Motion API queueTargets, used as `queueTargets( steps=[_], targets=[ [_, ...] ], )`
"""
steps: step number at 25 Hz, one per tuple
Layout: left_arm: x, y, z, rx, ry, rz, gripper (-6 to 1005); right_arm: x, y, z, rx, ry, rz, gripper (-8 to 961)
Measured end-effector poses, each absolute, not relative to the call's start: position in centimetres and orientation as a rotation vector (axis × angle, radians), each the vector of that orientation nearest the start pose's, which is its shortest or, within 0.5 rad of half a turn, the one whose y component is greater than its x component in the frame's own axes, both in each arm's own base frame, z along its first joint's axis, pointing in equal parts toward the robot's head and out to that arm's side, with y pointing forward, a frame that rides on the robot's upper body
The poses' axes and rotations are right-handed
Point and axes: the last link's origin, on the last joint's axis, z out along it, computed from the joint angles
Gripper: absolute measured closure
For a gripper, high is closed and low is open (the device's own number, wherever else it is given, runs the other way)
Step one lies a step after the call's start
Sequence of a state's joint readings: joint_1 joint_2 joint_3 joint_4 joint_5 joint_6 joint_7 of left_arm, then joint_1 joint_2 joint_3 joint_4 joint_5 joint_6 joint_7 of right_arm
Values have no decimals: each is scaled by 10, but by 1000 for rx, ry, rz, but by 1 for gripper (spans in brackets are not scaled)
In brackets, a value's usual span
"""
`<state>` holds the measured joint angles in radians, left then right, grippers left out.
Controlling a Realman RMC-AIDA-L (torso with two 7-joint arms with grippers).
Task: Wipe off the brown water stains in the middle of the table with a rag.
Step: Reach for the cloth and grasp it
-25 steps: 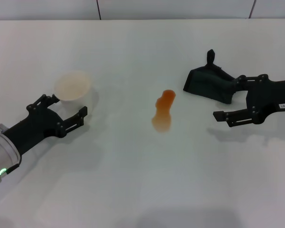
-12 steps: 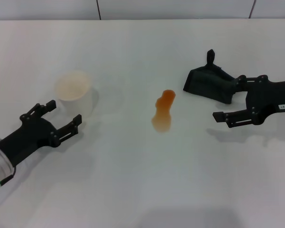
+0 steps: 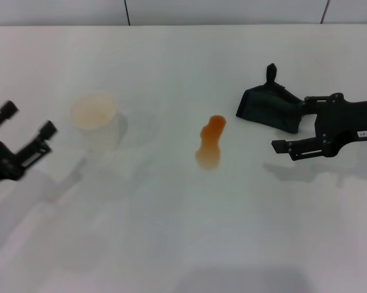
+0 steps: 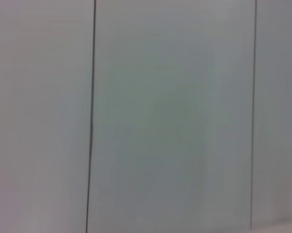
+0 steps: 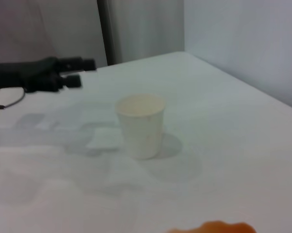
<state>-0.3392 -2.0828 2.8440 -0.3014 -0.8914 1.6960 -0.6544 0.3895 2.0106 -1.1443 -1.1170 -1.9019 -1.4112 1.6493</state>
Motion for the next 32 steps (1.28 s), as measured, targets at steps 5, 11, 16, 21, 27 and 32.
queueTargets(
  steps=[5,11,16,21,27,32],
  targets=[
    [-336,257,56,-2035,-452,-1014,123,228,343,32,-2758,380,348,191],
    [-311,293,95,-2226,-451,-914,125,225,345,33,-2745,362,373,192],
    [-296,311,114,-2371,-467,-791,125,224,347,33,-2729,363,386,193],
    [-290,322,119,-2508,-535,-610,125,224,348,35,-2714,364,387,194],
    [-276,331,117,-2639,-575,-384,125,224,350,36,-2703,365,387,195],
    [-264,336,113,-2669,-544,-334,125,222,352,36,-2698,357,389,195]
  ],
)
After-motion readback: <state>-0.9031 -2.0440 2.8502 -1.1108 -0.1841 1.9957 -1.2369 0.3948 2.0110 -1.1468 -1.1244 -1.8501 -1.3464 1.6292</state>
